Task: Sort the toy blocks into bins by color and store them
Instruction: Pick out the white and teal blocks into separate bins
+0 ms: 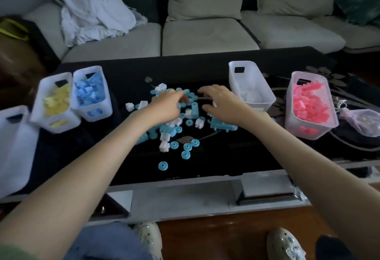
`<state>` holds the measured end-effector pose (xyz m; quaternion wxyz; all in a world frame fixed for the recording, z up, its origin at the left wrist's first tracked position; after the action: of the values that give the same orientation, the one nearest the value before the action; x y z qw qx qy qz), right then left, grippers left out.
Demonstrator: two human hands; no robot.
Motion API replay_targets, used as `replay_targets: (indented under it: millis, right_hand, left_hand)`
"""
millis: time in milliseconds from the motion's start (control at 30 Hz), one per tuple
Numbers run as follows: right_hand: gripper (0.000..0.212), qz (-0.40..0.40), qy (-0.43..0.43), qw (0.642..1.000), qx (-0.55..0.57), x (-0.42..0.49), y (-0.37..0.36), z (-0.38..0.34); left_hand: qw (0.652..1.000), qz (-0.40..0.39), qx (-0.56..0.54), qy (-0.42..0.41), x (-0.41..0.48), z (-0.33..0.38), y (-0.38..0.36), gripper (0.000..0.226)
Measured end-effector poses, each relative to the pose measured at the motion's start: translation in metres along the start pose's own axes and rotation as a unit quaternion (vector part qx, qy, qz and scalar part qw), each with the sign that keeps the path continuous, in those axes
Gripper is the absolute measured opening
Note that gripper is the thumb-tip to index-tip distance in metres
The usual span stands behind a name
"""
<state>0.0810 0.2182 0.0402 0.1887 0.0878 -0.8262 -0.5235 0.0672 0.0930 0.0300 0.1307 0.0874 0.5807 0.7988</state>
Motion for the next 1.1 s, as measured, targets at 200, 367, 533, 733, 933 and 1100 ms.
replay_targets:
  millis: [200, 367, 533, 733, 933, 1100]
  right_hand:
    - [0.034, -0.127, 0.111, 0.985, 0.033, 0.002, -0.067, -0.089]
    - [0.033, -0.201, 0.120, 0.972, -0.007, -0.003, -0.101, -0.114]
    - [0.024, -0.207, 0.105, 0.972, -0.029, -0.006, -0.107, -0.108]
    - [0.014, -0.127, 0.064, 0.984, 0.105, 0.001, -0.089, -0.106]
    - [0.028, -0.114, -0.137, 0.882, 0.436, 0.008, -0.094, -0.080]
    - [0.033, -0.119, -0.212, 0.846, 0.474, 0.008, -0.108, -0.071]
  left_hand:
    - [0.999, -0.004, 0.008, 0.036, -0.060, -0.088, 0.012, 0.019]
    - [0.999, 0.026, -0.025, 0.028, -0.086, -0.108, 0.001, 0.023]
    - [0.999, 0.039, 0.010, 0.001, -0.087, -0.106, -0.011, 0.028]
    - [0.992, 0.109, 0.063, 0.006, -0.086, -0.106, -0.001, 0.029]
    - [0.994, 0.057, 0.031, 0.086, -0.087, -0.129, 0.006, 0.037]
    - [0.996, 0.033, -0.010, 0.087, -0.088, -0.132, -0.003, 0.024]
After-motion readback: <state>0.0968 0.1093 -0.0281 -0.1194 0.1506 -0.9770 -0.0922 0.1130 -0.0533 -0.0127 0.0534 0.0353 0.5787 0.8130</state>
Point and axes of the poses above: each hand's wrist, its own x-axis towards the middle knuckle, its own y-axis out of the back of the hand, z = x × y, the point moved 9 cm from there along x, towards the middle knuckle, and after that the axes turned 3 degrees about z, right-handed, at the moved point
